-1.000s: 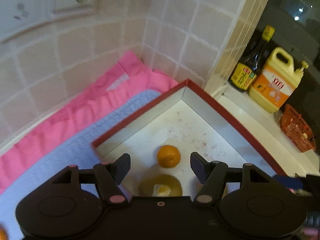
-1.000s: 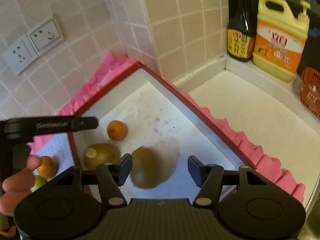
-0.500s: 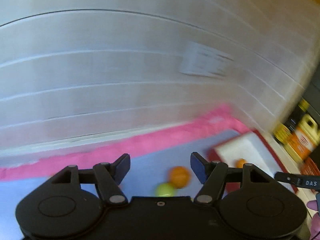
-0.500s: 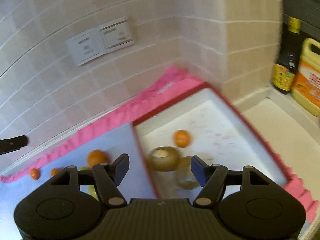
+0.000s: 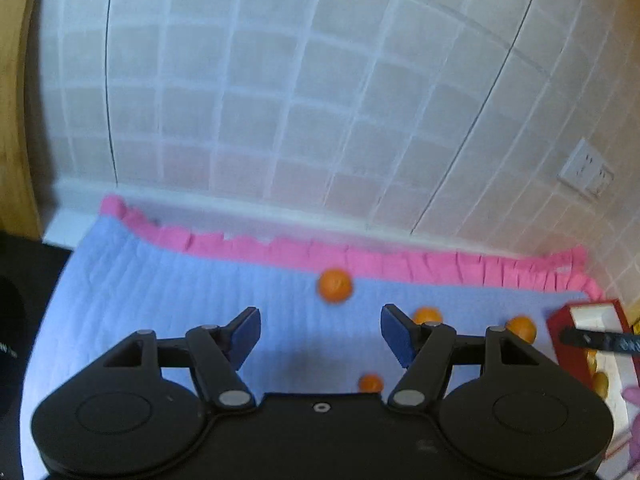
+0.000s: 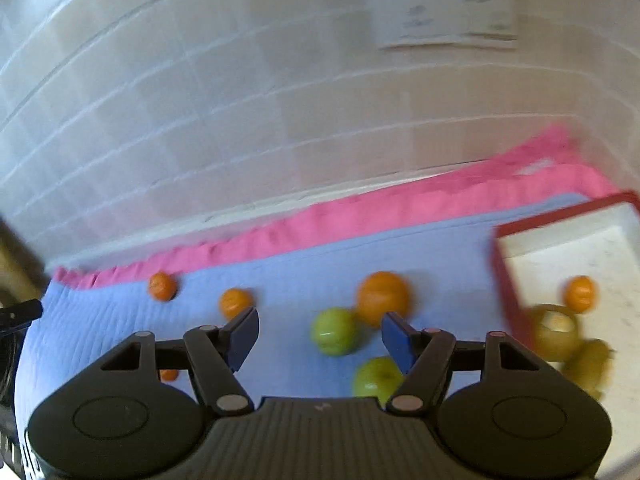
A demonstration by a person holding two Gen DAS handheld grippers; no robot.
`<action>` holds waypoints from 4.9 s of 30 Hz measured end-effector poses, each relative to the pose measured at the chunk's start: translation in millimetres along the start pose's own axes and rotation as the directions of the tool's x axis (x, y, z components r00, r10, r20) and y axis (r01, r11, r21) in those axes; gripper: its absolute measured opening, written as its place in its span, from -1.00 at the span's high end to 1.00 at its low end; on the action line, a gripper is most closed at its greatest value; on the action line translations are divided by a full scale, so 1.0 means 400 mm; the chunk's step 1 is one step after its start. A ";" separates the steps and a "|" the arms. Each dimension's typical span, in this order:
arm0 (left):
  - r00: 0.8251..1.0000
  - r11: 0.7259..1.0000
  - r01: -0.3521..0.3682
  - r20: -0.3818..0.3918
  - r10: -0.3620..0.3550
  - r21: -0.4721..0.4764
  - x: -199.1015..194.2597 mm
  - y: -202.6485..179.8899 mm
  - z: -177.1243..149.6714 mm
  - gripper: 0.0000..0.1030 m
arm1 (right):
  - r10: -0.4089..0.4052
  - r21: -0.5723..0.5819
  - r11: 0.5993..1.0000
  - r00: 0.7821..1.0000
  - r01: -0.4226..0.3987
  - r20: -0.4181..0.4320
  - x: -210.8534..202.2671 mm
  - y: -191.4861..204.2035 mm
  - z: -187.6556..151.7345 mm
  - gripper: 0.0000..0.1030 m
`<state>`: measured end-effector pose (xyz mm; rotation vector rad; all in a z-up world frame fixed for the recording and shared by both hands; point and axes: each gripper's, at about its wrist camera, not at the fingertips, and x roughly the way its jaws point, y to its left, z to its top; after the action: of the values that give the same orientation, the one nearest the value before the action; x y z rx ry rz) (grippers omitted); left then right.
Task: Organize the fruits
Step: 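Move both open tools back over the remaining fruits, then grasp the brown pear with left tool while right tool grasps a mandarin orange, then carry the pear in left tool into the red box while right tool releases the orange there, then move both open tools back toward the green apples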
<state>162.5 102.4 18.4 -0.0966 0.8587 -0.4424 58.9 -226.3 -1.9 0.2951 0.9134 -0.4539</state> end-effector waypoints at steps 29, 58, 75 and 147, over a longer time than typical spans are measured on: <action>0.958 0.906 0.179 -0.278 -0.071 0.383 0.081 -0.009 -0.310 -0.07 | 0.022 -0.083 0.996 0.983 -0.037 -0.181 0.431 0.174 0.028 -0.05; 0.989 0.916 0.144 -0.036 -0.141 0.374 -0.011 -0.129 -0.166 0.14 | 0.070 -0.013 0.997 0.996 -0.070 0.058 0.105 0.050 0.053 0.23; 0.868 0.619 0.452 -0.156 -0.472 0.643 0.076 -0.716 -0.084 0.14 | -0.253 0.288 0.938 0.947 0.190 0.198 -0.267 -0.408 -0.062 0.23; 0.965 0.878 0.234 0.014 -0.264 0.417 0.123 -0.607 0.070 -0.48 | -0.131 0.267 0.958 0.988 0.106 0.077 -0.160 -0.381 -0.072 -0.16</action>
<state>129.4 -140.6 64.2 0.1701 0.6690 -0.8518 -70.4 -329.9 25.0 0.4581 0.7819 -0.6967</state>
